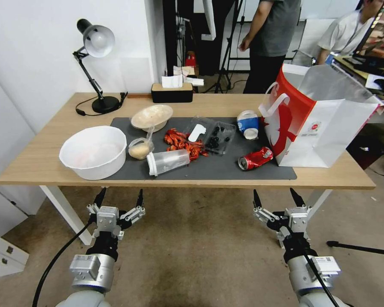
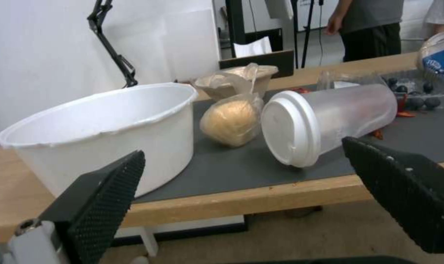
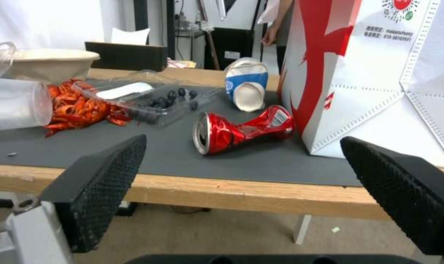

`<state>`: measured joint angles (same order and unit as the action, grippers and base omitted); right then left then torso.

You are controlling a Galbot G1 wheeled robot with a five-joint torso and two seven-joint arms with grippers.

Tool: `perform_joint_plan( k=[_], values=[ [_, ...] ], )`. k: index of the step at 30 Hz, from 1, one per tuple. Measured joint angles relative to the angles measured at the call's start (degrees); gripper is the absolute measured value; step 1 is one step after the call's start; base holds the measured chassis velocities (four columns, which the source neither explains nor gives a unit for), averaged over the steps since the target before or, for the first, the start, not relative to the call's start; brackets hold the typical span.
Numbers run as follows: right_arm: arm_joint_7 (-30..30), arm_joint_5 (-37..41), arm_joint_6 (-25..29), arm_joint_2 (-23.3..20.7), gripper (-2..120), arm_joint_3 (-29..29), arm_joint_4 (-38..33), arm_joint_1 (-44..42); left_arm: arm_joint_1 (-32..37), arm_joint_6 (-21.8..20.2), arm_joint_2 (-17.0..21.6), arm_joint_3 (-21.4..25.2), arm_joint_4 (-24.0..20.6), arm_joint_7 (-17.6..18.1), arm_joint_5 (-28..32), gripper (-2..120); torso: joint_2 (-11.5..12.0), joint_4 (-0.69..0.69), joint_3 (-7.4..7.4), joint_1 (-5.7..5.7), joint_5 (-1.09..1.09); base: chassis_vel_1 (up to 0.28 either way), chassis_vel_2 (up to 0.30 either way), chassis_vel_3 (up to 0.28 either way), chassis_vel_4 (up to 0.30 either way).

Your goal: Pick up the trash from the table and place it into the takeout bag.

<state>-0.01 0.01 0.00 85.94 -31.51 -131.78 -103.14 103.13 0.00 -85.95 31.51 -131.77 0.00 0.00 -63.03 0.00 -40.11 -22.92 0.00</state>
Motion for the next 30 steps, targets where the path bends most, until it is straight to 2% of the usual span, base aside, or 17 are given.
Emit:
perform_joint_plan(
  k=[23, 27, 29, 30],
  values=[
    [0.00, 0.03, -0.05, -0.07, 100, 0.02, 0.00, 0.05, 0.00, 0.00, 0.00, 0.00, 0.00, 0.01, 0.00, 100, 0.00, -0.01, 0.00, 0.00, 0.00, 0.000, 0.000, 0.000, 0.000],
    [-0.26, 2.13, -1.86, -2.40, 100, 0.73, 0.24, 2.06, -1.57, -0.47, 1.50, -0.52, 0.45, 2.27, 1.36, 100, 0.00, 0.00, 0.00, 0.01, -0.01, 0.000, 0.000, 0.000, 0.000],
    [-1.27, 8.18, -7.19, -8.77, 100, 2.77, 1.21, 7.76, -5.38, -1.93, 5.40, -1.98, 2.00, 8.25, 5.06, 100, 0.00, 0.00, 0.00, 0.00, 0.00, 0.000, 0.000, 0.000, 0.000],
    [-1.27, 8.18, -7.19, -8.77, 100, 2.77, 1.21, 7.76, -5.38, -1.93, 5.40, -1.98, 2.00, 8.25, 5.06, 100, 0.00, 0.00, 0.00, 0.00, 0.00, 0.000, 0.000, 0.000, 0.000]
  ],
)
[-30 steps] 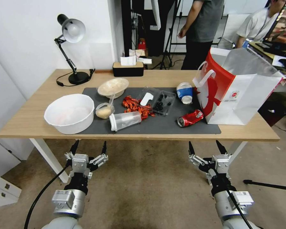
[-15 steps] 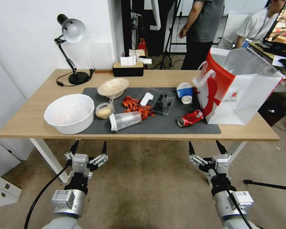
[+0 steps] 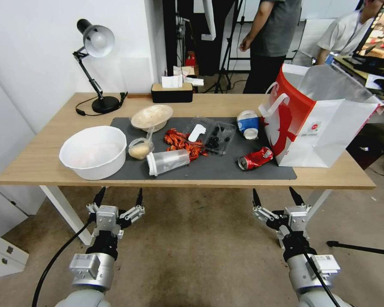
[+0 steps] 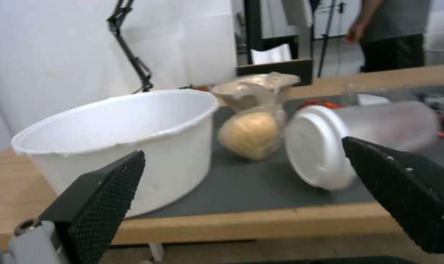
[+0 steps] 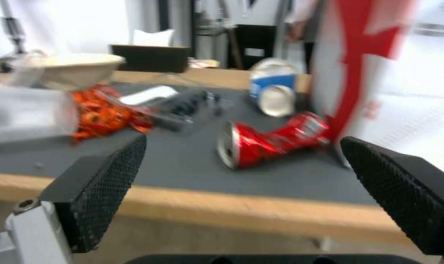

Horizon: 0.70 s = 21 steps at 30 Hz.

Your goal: Pick up the trash from the table and place it into the takeout bag.

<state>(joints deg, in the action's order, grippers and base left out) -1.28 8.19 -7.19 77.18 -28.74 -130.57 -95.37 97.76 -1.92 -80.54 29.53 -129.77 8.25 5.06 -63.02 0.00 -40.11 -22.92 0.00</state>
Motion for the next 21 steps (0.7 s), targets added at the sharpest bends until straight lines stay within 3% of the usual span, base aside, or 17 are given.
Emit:
perform_joint_plan(
  k=[3, 4, 5, 7, 21],
  values=[
    [-1.03, 6.01, -5.27, -6.43, 100, 1.98, 0.96, 5.71, -4.18, -1.53, 4.14, -1.61, 1.62, 6.36, 3.95, 100, 0.00, 0.03, -0.01, -0.01, -0.01, 0.000, 0.000, 0.000, 0.000],
    [-1.03, 6.01, -5.27, -6.43, 100, 1.98, 0.96, 5.71, -4.18, -1.53, 4.14, -1.61, 1.62, 6.36, 3.95, 100, 0.00, 0.03, -0.01, -0.01, -0.01, 0.000, 0.000, 0.000, 0.000],
    [-1.25, 7.31, -6.45, -7.78, 100, 2.46, 1.19, 6.89, -6.26, -2.34, 6.32, -2.38, 2.47, 9.62, 5.98, 100, 0.00, 0.02, -0.01, -0.01, 0.00, 0.000, 0.000, 0.000, 0.000],
    [-2.68, 9.43, -5.88, -8.80, 100, 0.91, 2.72, 7.46, -6.78, -3.51, 8.21, -2.44, 2.92, 11.52, 7.38, 100, 0.00, -0.03, -0.01, -0.01, 0.00, 0.000, 0.000, 0.000, 0.000],
    [-5.34, 10.18, -4.60, -8.08, 100, -0.55, 3.95, 7.36, -4.41, -3.21, 9.44, -1.72, 2.70, 11.27, 7.64, 100, 0.00, 0.00, 0.00, 0.00, 0.00, 0.000, 0.000, 0.000, 0.000]
  ],
)
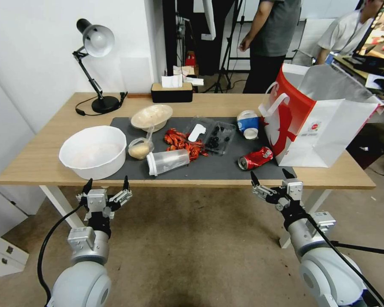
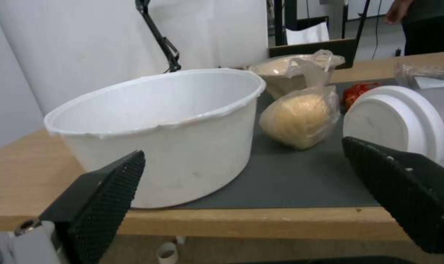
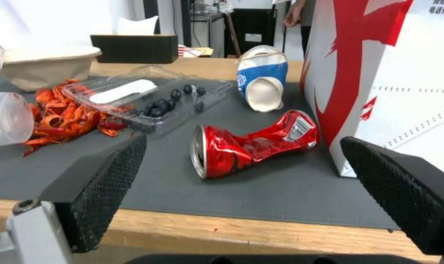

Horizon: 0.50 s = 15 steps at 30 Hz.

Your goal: Pick up the trash from the table and place it into the takeout bag.

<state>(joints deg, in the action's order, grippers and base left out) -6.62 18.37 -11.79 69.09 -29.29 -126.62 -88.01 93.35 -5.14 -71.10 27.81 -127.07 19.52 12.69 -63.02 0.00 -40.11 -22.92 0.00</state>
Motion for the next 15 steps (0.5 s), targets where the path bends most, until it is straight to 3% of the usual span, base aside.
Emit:
perform_joint_plan(
  k=[5, 8, 15],
  values=[
    [-1.12, 1.25, 0.24, 0.03, 100, 0.89, 0.02, -0.02, 0.46, 0.35, 0.05, -0.15, 0.00, -0.17, 0.57, 100, 0.00, 0.00, 0.00, 0.00, 0.00, 0.000, 0.000, 0.000, 0.000],
    [-4.84, 7.84, -0.02, -0.08, 100, 2.23, -0.42, 0.69, 0.48, 0.43, 0.02, -0.20, -0.01, -0.24, 0.61, 100, 0.00, -0.01, 0.00, 0.00, 0.01, 0.000, 0.000, 0.000, 0.000],
    [-23.25, 31.21, -2.46, 0.57, 100, 3.03, -3.95, 4.62, -1.63, 0.34, 1.69, -1.94, 1.53, -0.30, 1.50, 100, 0.00, -0.02, 0.00, 0.00, -0.01, 0.000, 0.000, 0.000, 0.000]
  ],
)
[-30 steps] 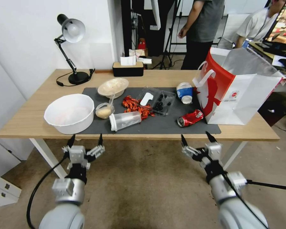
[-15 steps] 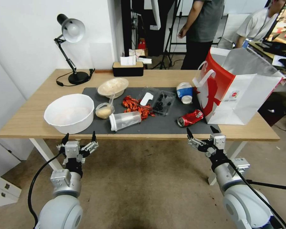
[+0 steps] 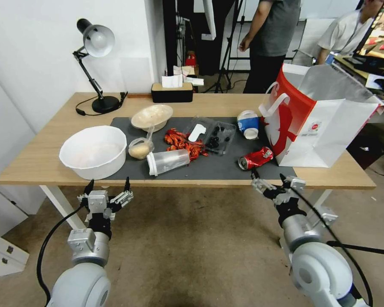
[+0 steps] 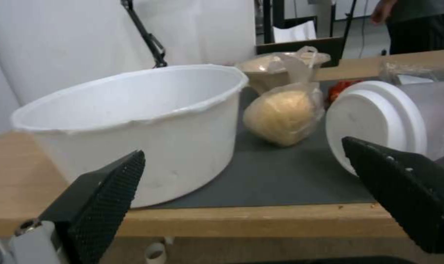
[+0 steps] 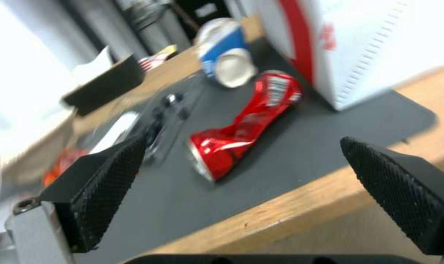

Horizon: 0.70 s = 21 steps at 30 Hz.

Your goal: Pick up the trash from the table and place it into the takeout bag.

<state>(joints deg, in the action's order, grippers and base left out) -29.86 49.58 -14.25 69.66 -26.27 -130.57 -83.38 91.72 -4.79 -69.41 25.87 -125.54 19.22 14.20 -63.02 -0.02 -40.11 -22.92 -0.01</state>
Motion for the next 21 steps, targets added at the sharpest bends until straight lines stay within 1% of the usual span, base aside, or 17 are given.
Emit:
perform_joint_plan(
  k=[1, 2, 3, 4, 6, 7, 8, 10, 11, 12, 14, 21],
  values=[
    [0.00, 0.00, 0.00, 0.00, 100, 0.00, 0.00, 0.00, 0.00, 0.00, 0.00, 0.00, 0.00, 0.00, 0.00, 100, 0.00, 0.00, 0.00, 0.00, 0.00, 0.000, 0.000, 0.000, 0.000],
    [-3.32, 4.97, -0.21, -0.07, 100, -0.36, -0.46, 1.18, -0.32, -0.03, 0.32, -0.33, 0.41, -0.01, 0.13, 100, 0.00, 0.00, 0.00, 0.00, 0.00, 0.000, 0.000, 0.000, 0.000],
    [-5.89, 9.55, -0.34, -0.30, 100, -0.56, -0.48, 2.54, -0.37, -0.05, 0.42, -0.45, 0.59, -0.01, 0.14, 100, 0.00, 0.02, 0.00, 0.00, 0.00, 0.000, 0.000, 0.000, 0.000],
    [-5.89, 9.55, -0.34, -0.30, 100, -0.56, -0.48, 2.54, -0.37, -0.05, 0.42, -0.45, 0.59, -0.01, 0.14, 100, 0.00, 0.02, 0.00, 0.00, 0.00, 0.000, 0.000, 0.000, 0.000],
    [-7.74, 14.73, -0.35, -0.64, 100, -0.65, 0.09, 4.33, -0.45, -0.07, 0.53, -0.48, 0.69, -0.01, 0.15, 100, 0.00, 0.02, 0.00, 0.00, 0.01, 0.000, 0.000, 0.000, 0.000],
    [-7.74, 14.73, -0.35, -0.64, 100, -0.65, 0.09, 4.33, -0.45, -0.07, 0.53, -0.48, 0.69, -0.01, 0.15, 100, 0.00, 0.02, 0.00, 0.00, 0.01, 0.000, 0.000, 0.000, 0.000],
    [-8.87, 19.45, -0.39, -0.98, 100, -0.66, 0.86, 6.10, -0.52, -0.10, 0.63, -0.46, 0.74, -0.01, 0.17, 100, 0.00, 0.02, 0.00, 0.00, 0.02, 0.000, 0.000, 0.000, 0.000],
    [-10.35, 24.91, -0.47, -1.46, 100, -0.55, 2.53, 8.82, -0.55, -0.20, 0.75, -0.30, 0.72, -0.01, 0.26, 100, 0.00, 0.02, 0.00, 0.00, 0.01, 0.000, 0.000, 0.000, 0.000],
    [-10.35, 24.91, -0.47, -1.46, 100, -0.55, 2.53, 8.82, -0.55, -0.20, 0.75, -0.30, 0.72, -0.01, 0.26, 100, 0.00, 0.02, 0.00, 0.00, 0.01, 0.000, 0.000, 0.000, 0.000],
    [-11.50, 27.70, -0.48, -1.72, 100, -0.38, 3.79, 10.80, -0.50, -0.22, 0.80, -0.21, 0.54, -0.01, 0.27, 100, 0.00, 0.02, 0.00, 0.00, 0.02, 0.000, 0.000, 0.000, 0.000],
    [-13.26, 30.86, -0.77, -2.05, 100, -0.18, 5.16, 13.07, -0.37, -0.24, 0.82, -0.08, 0.34, -0.01, 0.28, 100, 0.00, 0.03, 0.00, 0.00, 0.01, 0.000, 0.000, 0.000, 0.000],
    [-17.45, 35.30, -1.38, -2.35, 100, 0.29, 8.51, 17.45, -0.15, -0.24, 0.80, 0.11, 0.32, 0.00, 0.28, 100, 0.00, 0.02, 0.00, 0.00, 0.01, 0.000, 0.000, 0.000, 0.000]
  ],
)
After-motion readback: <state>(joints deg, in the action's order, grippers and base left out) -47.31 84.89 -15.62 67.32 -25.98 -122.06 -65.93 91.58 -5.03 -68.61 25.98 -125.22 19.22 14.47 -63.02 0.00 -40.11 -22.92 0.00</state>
